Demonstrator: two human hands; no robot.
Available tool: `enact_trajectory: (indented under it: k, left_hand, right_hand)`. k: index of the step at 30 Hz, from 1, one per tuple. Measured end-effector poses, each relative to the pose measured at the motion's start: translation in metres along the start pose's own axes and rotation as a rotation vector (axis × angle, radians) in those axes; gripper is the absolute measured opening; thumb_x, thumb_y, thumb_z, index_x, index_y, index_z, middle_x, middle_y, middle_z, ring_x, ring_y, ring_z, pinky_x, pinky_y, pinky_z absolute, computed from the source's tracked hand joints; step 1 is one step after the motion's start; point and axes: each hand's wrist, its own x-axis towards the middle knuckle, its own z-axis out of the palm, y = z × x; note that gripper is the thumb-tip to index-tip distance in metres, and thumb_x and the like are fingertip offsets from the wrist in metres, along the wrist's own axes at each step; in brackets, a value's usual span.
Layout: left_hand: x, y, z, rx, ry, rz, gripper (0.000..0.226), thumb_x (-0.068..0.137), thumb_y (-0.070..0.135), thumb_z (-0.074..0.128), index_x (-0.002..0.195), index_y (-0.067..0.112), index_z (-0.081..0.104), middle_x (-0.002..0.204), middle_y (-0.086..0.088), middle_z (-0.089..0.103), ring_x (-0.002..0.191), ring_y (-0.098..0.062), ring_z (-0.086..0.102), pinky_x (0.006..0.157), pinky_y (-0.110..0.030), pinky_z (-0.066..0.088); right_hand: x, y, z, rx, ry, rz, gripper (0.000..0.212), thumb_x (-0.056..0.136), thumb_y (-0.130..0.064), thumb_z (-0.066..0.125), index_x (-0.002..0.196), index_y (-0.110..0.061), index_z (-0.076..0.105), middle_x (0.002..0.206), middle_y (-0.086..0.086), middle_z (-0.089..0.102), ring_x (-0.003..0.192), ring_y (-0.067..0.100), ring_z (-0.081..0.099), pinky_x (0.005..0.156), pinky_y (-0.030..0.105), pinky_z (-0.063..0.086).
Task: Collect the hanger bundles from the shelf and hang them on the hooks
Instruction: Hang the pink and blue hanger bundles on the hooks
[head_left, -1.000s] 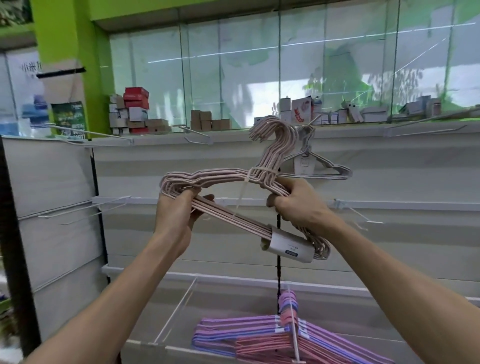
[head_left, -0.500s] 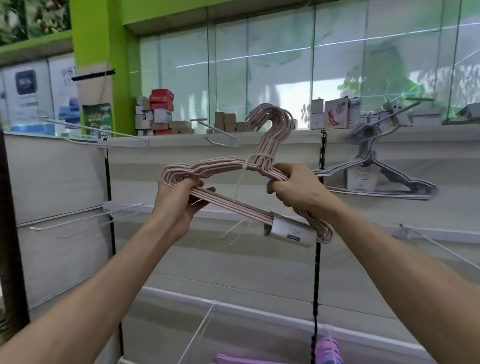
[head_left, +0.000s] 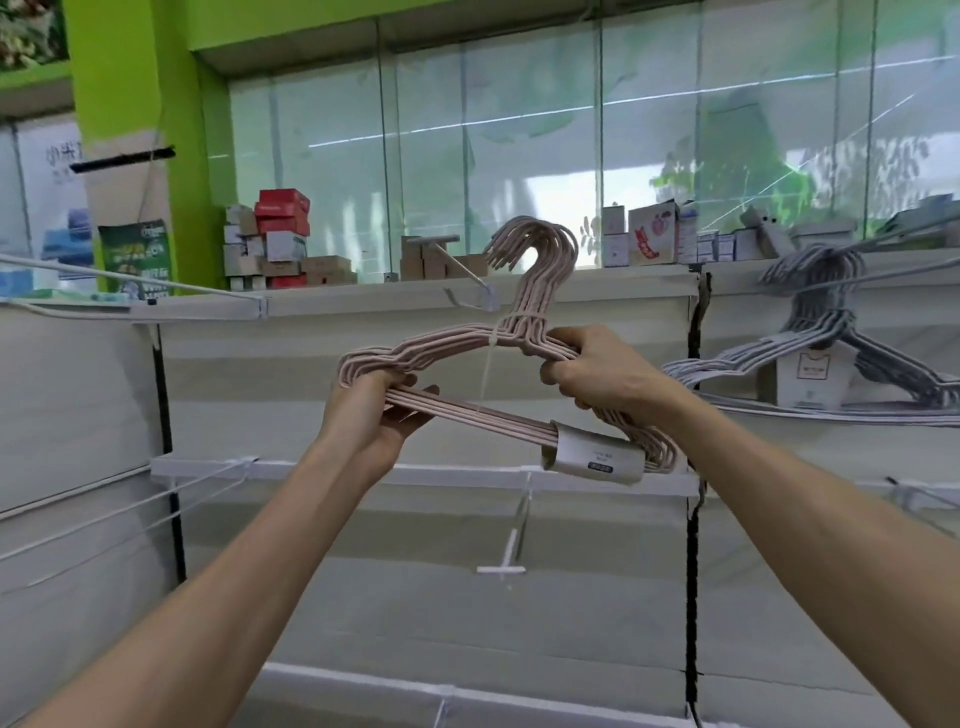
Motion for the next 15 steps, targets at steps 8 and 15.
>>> enact_trajectory:
  k: [8, 15]
  left_hand:
    - [0.069, -0.008, -0.007, -0.046, -0.038, -0.048, 0.015, 0.092, -0.008, 0.048, 0.092, 0.002, 0.058, 0.083, -0.017, 0.056, 0.096, -0.04, 0.061, 0.063, -0.05, 0.061]
    - [0.087, -0.026, -0.014, -0.094, -0.012, -0.093, 0.013, 0.093, -0.008, 0.048, 0.089, 0.001, 0.057, 0.089, -0.018, 0.055, 0.1, -0.044, 0.06, 0.075, -0.056, 0.056]
  right_hand:
    - [0.047, 0.007, 0.012, -0.068, -0.001, 0.004, 0.023, 0.086, -0.012, 0.058, 0.106, -0.016, 0.068, 0.076, 0.008, 0.06, 0.062, 0.02, 0.053, 0.054, 0.035, 0.048]
    - [0.065, 0.009, 0.017, -0.14, -0.05, 0.021, 0.019, 0.087, -0.012, 0.058, 0.104, -0.008, 0.066, 0.071, 0.006, 0.054, 0.062, 0.02, 0.05, 0.053, 0.033, 0.046]
